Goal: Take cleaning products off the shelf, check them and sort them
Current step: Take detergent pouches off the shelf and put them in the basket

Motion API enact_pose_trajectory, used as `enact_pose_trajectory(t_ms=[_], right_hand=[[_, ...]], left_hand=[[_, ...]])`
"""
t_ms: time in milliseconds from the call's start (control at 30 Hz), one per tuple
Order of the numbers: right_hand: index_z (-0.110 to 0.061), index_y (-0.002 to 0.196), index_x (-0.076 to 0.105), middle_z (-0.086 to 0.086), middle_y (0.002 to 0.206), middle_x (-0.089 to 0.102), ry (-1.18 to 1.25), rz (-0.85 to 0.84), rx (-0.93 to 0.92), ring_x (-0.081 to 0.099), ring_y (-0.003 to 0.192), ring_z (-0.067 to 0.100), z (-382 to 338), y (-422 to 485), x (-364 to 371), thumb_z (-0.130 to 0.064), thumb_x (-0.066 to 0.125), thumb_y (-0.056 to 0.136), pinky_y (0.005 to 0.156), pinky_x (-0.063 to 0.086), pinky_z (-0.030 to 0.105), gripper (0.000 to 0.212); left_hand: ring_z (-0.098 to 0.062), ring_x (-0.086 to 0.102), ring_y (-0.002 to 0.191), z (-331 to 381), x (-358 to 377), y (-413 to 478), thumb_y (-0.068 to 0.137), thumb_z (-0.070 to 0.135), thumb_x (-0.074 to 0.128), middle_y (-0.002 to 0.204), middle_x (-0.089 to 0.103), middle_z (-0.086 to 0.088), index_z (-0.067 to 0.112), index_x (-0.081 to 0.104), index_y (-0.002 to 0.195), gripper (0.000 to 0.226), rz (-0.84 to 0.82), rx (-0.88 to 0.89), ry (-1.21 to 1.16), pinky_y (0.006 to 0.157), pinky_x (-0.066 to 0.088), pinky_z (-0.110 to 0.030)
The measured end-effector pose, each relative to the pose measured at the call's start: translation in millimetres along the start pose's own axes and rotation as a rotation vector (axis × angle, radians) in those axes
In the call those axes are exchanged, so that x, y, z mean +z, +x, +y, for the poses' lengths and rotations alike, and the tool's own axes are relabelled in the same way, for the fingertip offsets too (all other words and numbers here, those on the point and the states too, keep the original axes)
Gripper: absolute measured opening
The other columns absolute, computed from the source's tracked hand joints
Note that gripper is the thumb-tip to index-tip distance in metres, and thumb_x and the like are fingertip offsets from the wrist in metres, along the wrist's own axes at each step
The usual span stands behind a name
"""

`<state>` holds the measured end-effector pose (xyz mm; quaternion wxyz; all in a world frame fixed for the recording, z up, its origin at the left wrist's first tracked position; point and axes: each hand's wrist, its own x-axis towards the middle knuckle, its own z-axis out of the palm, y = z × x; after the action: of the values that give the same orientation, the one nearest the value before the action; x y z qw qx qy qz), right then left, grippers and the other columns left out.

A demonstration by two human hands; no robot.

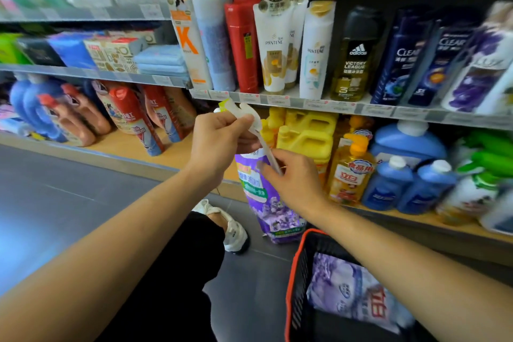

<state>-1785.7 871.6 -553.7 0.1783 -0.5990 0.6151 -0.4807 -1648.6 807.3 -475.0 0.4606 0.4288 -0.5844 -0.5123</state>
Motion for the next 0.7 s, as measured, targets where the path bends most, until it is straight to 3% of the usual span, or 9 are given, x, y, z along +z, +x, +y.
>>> enact_pose_trajectory(t_ms=[100,167,233,300,367,400,467,567,700], right_hand=[[-0.026,0.054,0.039,-0.007,0.045,0.035,-0.042,0.118,0.012,0.038,0.046,0.009,-2,-7,-35,-0.026,0.06,0.099,0.046,0.021,0.024,0.05],[-0.026,0.053,0.034,-0.007,0.045,0.033,-0.034,0.155,0.079,0.035,0.045,0.009,0,-11,-61,-0.021,0.059,0.1,0.048,0.018,0.029,0.053],[-0.018,0.054,0.04,0.004,0.05,0.044,-0.023,0.173,0.155,0.04,0.049,0.011,7,-16,-86,-0.021,0.058,0.101,0.053,0.024,0.039,0.05],[0.0,0.061,0.049,0.02,0.061,0.057,0.006,0.189,0.203,0.052,0.056,0.03,15,-25,-111,-0.023,0.057,0.101,0.054,0.036,0.043,0.047],[0.009,0.068,0.051,0.019,0.063,0.062,0.047,0.223,0.232,0.053,0.055,0.025,21,-36,-136,-0.025,0.058,0.101,0.055,0.04,0.04,0.047],[0.01,0.069,0.05,0.019,0.062,0.06,0.062,0.242,0.243,0.051,0.055,0.022,23,-41,-148,-0.026,0.059,0.101,0.056,0.04,0.04,0.049],[0.015,0.075,0.05,0.032,0.071,0.062,0.101,0.254,0.268,0.058,0.062,0.035,26,-49,-169,-0.027,0.059,0.1,0.061,0.046,0.051,0.05],[0.02,0.09,0.055,0.044,0.092,0.06,0.237,0.245,0.306,0.059,0.09,0.06,33,-61,-195,-0.024,0.058,0.101,0.077,0.048,0.069,0.046],[0.002,0.093,0.07,0.02,0.094,0.076,0.406,0.292,0.408,0.069,0.095,0.046,43,-78,-219,-0.022,0.058,0.101,0.085,0.054,0.064,0.028]], left_hand=[[-0.03,0.075,0.072,14,23,-13,0.101,0.013,0.061,0.082,0.075,-0.026,-0.004,0.071,0.08,0.028,-0.133,-0.007,-0.044,0.066,0.063,-0.03],[-0.027,0.076,0.08,20,36,-20,0.102,0.019,0.059,0.093,0.077,-0.021,-0.002,0.071,0.091,0.026,-0.261,-0.033,-0.047,0.071,0.062,-0.032],[-0.025,0.076,0.081,19,41,-24,0.101,0.025,0.062,0.093,0.078,-0.017,0.003,0.074,0.097,0.026,-0.307,-0.043,-0.023,0.069,0.062,-0.031],[-0.021,0.075,0.076,11,41,-27,0.097,0.027,0.068,0.085,0.078,-0.014,0.009,0.077,0.089,0.022,-0.217,-0.023,-0.001,0.063,0.059,-0.025],[-0.016,0.072,0.071,-5,39,-29,0.089,0.026,0.073,0.079,0.077,-0.008,0.017,0.078,0.082,0.012,-0.039,0.012,0.034,0.06,0.056,-0.023],[-0.016,0.071,0.073,-13,39,-30,0.085,0.027,0.075,0.079,0.075,-0.006,0.02,0.076,0.084,0.008,0.037,0.016,0.059,0.061,0.055,-0.024],[-0.015,0.067,0.082,-28,46,-30,0.082,0.03,0.079,0.088,0.07,-0.002,0.021,0.07,0.099,0.021,0.08,-0.014,0.096,0.068,0.055,-0.029],[-0.019,0.068,0.104,-35,72,-28,0.09,0.033,0.075,0.115,0.069,-0.002,0.019,0.061,0.122,0.038,-0.127,-0.145,0.053,0.085,0.054,-0.035],[-0.022,0.068,0.112,-27,115,-35,0.104,0.027,0.056,0.119,0.072,-0.007,0.009,0.064,0.112,0.021,-0.355,-0.178,-0.101,0.097,0.055,-0.042]])
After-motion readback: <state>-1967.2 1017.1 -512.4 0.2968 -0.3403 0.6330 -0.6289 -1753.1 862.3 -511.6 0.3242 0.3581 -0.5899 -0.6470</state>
